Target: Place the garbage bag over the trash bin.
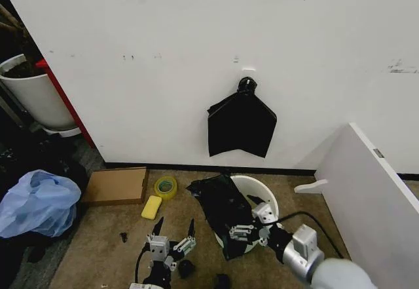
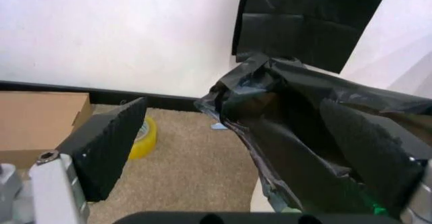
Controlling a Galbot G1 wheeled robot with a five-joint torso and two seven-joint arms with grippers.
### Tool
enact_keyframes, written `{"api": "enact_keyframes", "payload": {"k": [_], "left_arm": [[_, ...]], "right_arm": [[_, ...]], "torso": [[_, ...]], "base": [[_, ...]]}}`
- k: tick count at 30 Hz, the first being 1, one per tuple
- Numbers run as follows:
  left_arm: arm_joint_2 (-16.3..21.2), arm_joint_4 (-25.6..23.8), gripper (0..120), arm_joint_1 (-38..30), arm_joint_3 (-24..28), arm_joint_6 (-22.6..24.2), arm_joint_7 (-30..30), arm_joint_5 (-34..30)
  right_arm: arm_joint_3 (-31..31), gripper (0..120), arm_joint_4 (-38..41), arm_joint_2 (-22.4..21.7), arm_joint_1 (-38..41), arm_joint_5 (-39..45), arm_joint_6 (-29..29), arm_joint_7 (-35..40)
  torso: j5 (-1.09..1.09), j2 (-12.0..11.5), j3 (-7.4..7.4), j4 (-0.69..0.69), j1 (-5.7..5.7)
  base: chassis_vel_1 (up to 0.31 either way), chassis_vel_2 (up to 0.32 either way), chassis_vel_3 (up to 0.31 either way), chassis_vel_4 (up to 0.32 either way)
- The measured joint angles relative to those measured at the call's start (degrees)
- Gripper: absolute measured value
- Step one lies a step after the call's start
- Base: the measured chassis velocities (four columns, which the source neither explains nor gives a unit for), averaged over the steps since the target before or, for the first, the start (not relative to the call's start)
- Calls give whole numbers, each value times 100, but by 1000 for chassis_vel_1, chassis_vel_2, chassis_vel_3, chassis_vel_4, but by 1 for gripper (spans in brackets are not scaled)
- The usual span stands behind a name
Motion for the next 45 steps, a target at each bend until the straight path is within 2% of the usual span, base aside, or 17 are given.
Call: {"api": "enact_keyframes", "payload": {"k": [4,8,11,12,17,18,22,25,26,33,35,36,41,45], "left_arm": [[-16,5,100,33,-11,0,-4,-3],[-60,52,100,33,-8,-1,-5,-6],[-80,66,100,20,0,2,-6,-6],[-91,71,100,10,3,5,-6,-6],[-114,110,100,-24,31,10,-6,-33],[-114,110,100,-24,31,10,-6,-33],[-149,156,100,-79,66,25,-4,-35],[-159,168,100,-109,78,48,-4,-34],[-159,168,100,-109,78,48,-4,-34],[-115,201,100,-156,112,165,-6,-130],[-99,218,100,-184,131,197,-11,-140],[-63,254,100,-253,170,265,-33,-155],[-9,355,100,-533,279,581,-155,-390],[64,412,100,-930,418,971,-194,-818]], "right_arm": [[-570,100,-239,-16,505,-99,-149,2],[-1176,100,-611,206,1041,-170,-268,35],[-1327,94,-798,289,1211,-310,-262,75],[-1359,87,-893,314,1270,-378,-247,103],[-1365,70,-1071,300,1327,-421,-129,198],[-1365,70,-1071,300,1327,-421,-129,198],[-1356,50,-1078,297,1332,-499,31,230],[-1346,39,-1078,296,1309,-518,125,241],[-1346,39,-1078,296,1309,-518,125,241],[-1147,8,-974,287,1060,-515,317,315],[-1108,7,-970,290,1004,-517,393,347],[-1057,0,-954,291,926,-519,467,372],[-931,0,-879,279,786,-481,521,411],[-783,0,-758,254,750,-36,430,554]], "torso": [[0,0,0,-2,0],[1,0,0,-1,0],[0,0,0,-1,0],[1,0,0,-2,0],[1,0,0,-3,0],[1,0,0,-3,0],[1,0,0,-2,0],[1,0,0,-2,0],[1,0,0,-2,0],[0,0,0,-2,-1],[0,0,-1,-2,-1],[0,0,-1,-2,-1],[0,0,-1,-2,-1],[-1,0,-1,-2,-1]], "base": [[0,0,0,0],[0,0,0,0],[0,0,0,0],[0,0,0,0],[0,0,0,0],[0,0,0,0],[0,0,0,0],[0,0,0,0],[0,0,0,0],[0,0,0,0],[0,0,0,0],[0,0,0,0],[0,0,0,0],[0,0,0,0]]}}
